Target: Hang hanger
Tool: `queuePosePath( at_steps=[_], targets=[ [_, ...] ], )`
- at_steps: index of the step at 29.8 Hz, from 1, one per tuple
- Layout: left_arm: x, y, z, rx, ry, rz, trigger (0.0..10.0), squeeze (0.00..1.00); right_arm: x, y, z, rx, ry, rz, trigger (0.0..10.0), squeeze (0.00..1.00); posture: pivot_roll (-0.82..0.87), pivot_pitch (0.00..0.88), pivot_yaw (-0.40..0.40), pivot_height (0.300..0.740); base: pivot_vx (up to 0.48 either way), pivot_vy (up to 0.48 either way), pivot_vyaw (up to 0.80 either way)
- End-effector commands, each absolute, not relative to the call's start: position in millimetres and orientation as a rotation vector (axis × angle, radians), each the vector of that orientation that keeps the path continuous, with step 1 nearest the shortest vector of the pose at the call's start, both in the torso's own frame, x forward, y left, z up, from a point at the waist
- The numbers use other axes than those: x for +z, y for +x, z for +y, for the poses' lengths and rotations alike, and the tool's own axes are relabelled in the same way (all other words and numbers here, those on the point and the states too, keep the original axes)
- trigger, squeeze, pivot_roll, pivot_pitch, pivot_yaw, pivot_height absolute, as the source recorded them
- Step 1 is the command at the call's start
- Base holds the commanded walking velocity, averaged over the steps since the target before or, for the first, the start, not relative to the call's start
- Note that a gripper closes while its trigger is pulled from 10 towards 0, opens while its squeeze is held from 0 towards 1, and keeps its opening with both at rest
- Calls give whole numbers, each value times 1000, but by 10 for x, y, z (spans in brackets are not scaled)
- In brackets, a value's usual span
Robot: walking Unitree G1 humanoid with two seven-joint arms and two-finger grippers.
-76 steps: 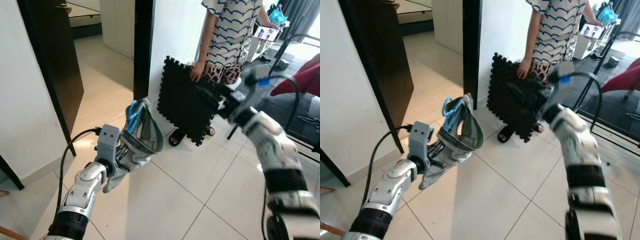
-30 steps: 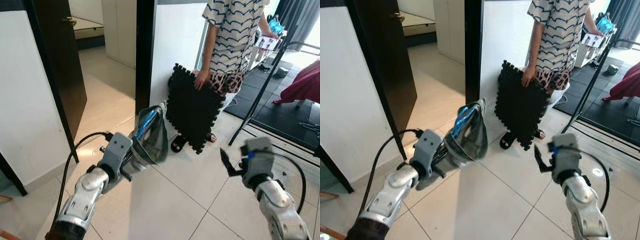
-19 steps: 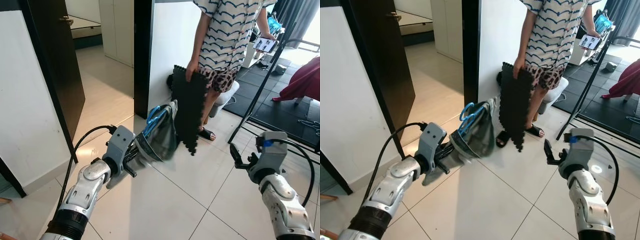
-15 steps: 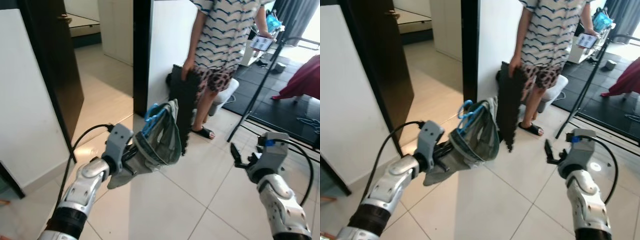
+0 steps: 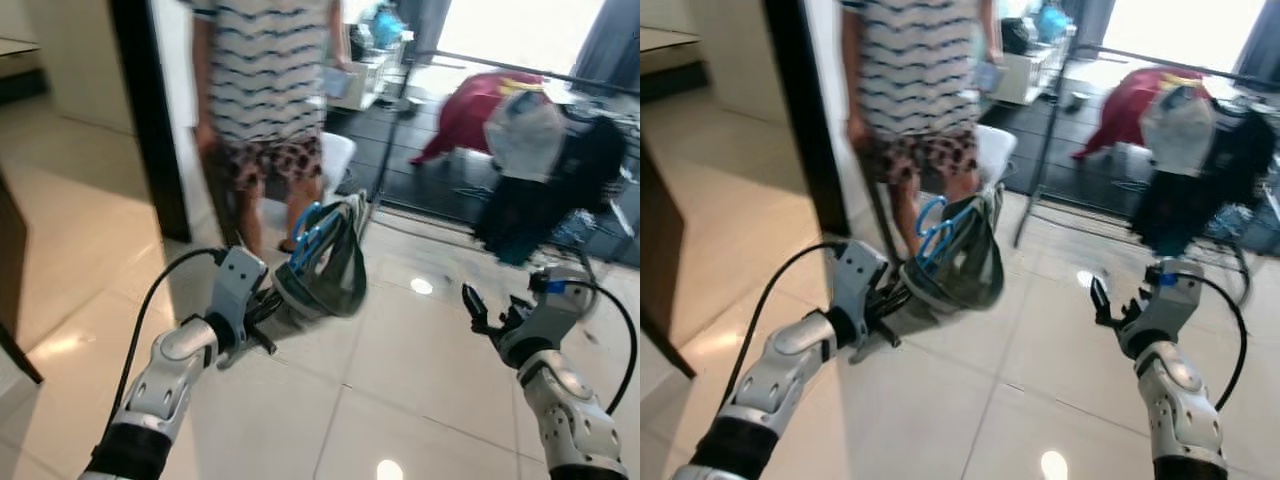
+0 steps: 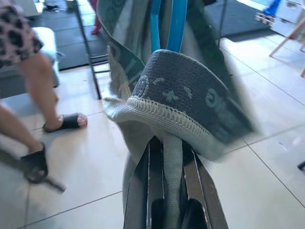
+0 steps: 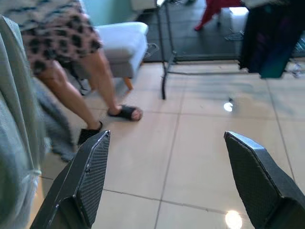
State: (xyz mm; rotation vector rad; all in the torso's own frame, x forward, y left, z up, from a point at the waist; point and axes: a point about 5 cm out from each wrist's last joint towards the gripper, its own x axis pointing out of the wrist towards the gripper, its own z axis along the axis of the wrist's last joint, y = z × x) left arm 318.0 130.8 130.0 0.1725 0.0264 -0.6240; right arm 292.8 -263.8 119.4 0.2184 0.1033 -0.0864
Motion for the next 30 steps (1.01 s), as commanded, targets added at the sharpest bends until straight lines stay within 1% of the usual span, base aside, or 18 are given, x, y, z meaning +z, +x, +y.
queuePosePath(
  at_steps=[1,11,14,22,30],
  targets=[
    [1323,3181,1274,-624,178,3,10000,0,1165,2936,-2626,-80,246,120,10000,0,-42,21,-74,740,0,0,-800],
    [1334,3197,1283,-589,192,0,10000,0,1165,2935,-2619,-72,248,122,10000,0,-47,16,-71,740,0,0,-800],
    [1334,3185,1282,-588,222,8,10000,0,1171,2938,-2620,-70,245,119,10000,0,-46,21,-72,740,0,0,-663],
    [1312,3118,1213,-643,302,48,10000,0,1191,2941,-2612,-60,229,106,10000,0,-48,28,-72,740,0,0,0],
    [1337,3067,1106,-684,391,39,10000,0,1224,2943,-2608,-53,228,88,10000,0,-48,35,-74,740,295,0,0]
  ],
)
